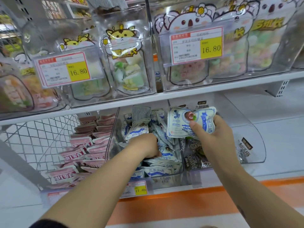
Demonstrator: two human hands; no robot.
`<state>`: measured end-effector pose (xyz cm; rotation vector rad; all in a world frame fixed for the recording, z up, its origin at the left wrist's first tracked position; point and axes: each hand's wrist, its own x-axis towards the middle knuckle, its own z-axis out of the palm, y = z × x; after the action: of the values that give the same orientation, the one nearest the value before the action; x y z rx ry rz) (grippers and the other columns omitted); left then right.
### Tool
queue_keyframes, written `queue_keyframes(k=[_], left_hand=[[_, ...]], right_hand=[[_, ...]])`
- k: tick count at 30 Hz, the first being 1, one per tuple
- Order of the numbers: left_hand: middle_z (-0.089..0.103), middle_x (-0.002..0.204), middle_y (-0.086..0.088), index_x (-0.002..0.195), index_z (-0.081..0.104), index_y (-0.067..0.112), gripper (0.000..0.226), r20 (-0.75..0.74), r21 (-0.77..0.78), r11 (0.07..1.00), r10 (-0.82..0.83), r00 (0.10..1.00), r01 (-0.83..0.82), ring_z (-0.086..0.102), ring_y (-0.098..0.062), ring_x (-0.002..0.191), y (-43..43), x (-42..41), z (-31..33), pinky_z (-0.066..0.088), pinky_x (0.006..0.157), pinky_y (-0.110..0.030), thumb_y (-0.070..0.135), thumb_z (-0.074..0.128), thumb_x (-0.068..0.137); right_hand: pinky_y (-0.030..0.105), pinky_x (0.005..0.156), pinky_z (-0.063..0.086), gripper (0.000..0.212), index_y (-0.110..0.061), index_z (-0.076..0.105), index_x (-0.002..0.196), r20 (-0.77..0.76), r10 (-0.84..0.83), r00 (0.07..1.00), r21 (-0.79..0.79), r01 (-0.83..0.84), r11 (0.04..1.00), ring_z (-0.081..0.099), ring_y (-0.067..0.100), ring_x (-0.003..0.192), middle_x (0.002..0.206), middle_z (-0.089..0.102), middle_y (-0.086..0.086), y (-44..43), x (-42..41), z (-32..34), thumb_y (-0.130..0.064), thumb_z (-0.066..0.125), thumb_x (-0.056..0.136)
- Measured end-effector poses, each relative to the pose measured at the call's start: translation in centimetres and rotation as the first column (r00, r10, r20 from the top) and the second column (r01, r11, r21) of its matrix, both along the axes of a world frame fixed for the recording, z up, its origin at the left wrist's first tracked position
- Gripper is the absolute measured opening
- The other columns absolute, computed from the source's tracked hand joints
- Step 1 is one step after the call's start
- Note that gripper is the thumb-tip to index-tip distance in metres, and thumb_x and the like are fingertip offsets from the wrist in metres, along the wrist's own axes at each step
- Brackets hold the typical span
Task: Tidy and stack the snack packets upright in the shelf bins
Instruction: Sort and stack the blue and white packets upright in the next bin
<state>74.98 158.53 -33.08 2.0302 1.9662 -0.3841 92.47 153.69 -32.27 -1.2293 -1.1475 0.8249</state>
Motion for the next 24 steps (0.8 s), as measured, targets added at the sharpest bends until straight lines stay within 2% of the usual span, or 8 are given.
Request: queue_keyframes(k=[6, 10, 14, 16, 18, 19, 22, 24], left_hand=[[0.064, 0.109, 0.004, 0.104, 0.067, 0.022, 0.029, 0.038, 0.093, 0.986, 0.137, 0.99, -0.14, 0.06, -0.021, 0.099, -0.2, 0.8, -0.8, 0.044, 0.077, -0.03, 0.043, 0.066, 0.083], [0.061, 0.096, 0.004, 0.094, 0.057, 0.023, 0.019, 0.288, 0.062, 0.967, 0.22, 0.932, -0.247, 0.061, -0.019, 0.087, -0.4, 0.3, -0.1, 0.05, 0.084, -0.031, 0.028, 0.07, 0.082], [0.063, 0.084, -0.005, 0.099, 0.056, 0.008, 0.019, 0.67, -0.175, 0.901, 0.404, 0.623, -0.396, 0.062, -0.013, 0.062, -0.1, -1.0, 1.8, 0.058, 0.072, -0.029, 0.003, 0.066, 0.084], [0.067, 0.085, -0.009, 0.102, 0.059, 0.004, 0.017, 0.764, -0.217, 0.865, 0.439, 0.472, -0.452, 0.063, -0.009, 0.058, -0.2, -1.7, 3.3, 0.054, 0.054, -0.017, 0.0, 0.063, 0.085], [0.069, 0.082, -0.011, 0.098, 0.062, 0.005, 0.014, 0.828, -0.208, 0.835, 0.427, 0.363, -0.509, 0.063, -0.007, 0.055, -0.2, -2.4, 4.3, 0.052, 0.05, -0.015, 0.001, 0.063, 0.085], [0.069, 0.083, -0.01, 0.094, 0.063, 0.008, 0.011, 0.838, -0.157, 0.837, 0.394, 0.379, -0.524, 0.064, -0.007, 0.055, -0.3, -2.8, 4.5, 0.053, 0.052, -0.016, 0.002, 0.064, 0.085], [0.069, 0.089, -0.005, 0.088, 0.065, 0.016, 0.008, 0.703, 0.177, 0.876, 0.206, 0.68, -0.449, 0.06, -0.009, 0.065, -0.9, -3.4, 4.8, 0.047, 0.056, -0.009, 0.009, 0.064, 0.084], [0.069, 0.09, -0.005, 0.084, 0.062, 0.021, 0.012, 0.674, 0.311, 0.881, 0.06, 0.736, -0.357, 0.054, -0.008, 0.06, -1.5, -3.2, 5.0, 0.04, 0.049, -0.01, 0.009, 0.061, 0.086]], right_hand=[[0.008, 0.051, 0.045, 0.012, -0.012, 0.061, 0.093, -0.014, -0.001, 1.0, 0.004, 0.001, 1.0, 0.062, 0.001, 0.068, 0.084, 0.068, -0.004, 0.2, 0.2, 0.1, -0.02, 0.067, 0.085], [0.02, 0.058, 0.051, 0.014, -0.013, 0.061, 0.092, 0.005, -0.016, 1.0, -0.021, 0.017, 1.0, 0.064, 0.008, 0.072, 0.083, 0.068, -0.003, 0.2, -0.2, 0.1, -0.023, 0.067, 0.084], [0.021, 0.057, 0.05, 0.012, -0.014, 0.06, 0.09, -0.016, -0.018, 1.0, -0.009, 0.018, 1.0, 0.063, 0.009, 0.07, 0.082, 0.068, -0.003, -0.1, -0.6, 0.3, -0.022, 0.067, 0.085], [0.022, 0.058, 0.051, 0.012, -0.013, 0.059, 0.09, -0.05, -0.031, 0.998, 0.005, 0.031, 1.0, 0.064, 0.011, 0.072, 0.084, 0.068, -0.001, -0.3, -0.7, 0.5, -0.021, 0.066, 0.085], [0.018, 0.056, 0.051, 0.011, -0.014, 0.058, 0.09, -0.068, -0.042, 0.997, 0.015, 0.043, 0.999, 0.064, 0.008, 0.072, 0.084, 0.068, -0.001, -0.4, -0.7, 0.6, -0.02, 0.066, 0.086], [0.014, 0.054, 0.05, 0.011, -0.014, 0.058, 0.09, -0.062, -0.044, 0.997, 0.019, 0.045, 0.999, 0.063, 0.005, 0.07, 0.083, 0.068, -0.003, -0.5, -0.8, 0.7, -0.02, 0.066, 0.086], [0.008, 0.053, 0.046, 0.01, -0.016, 0.06, 0.09, -0.024, -0.042, 0.999, 0.024, 0.043, 0.999, 0.061, 0.001, 0.07, 0.081, 0.067, -0.007, -0.5, -1.1, 0.6, -0.02, 0.067, 0.085], [0.01, 0.054, 0.047, 0.011, -0.017, 0.06, 0.091, -0.01, -0.038, 0.999, 0.024, 0.038, 0.999, 0.061, 0.0, 0.07, 0.082, 0.067, -0.008, -0.6, -1.3, 0.5, -0.021, 0.068, 0.084]])
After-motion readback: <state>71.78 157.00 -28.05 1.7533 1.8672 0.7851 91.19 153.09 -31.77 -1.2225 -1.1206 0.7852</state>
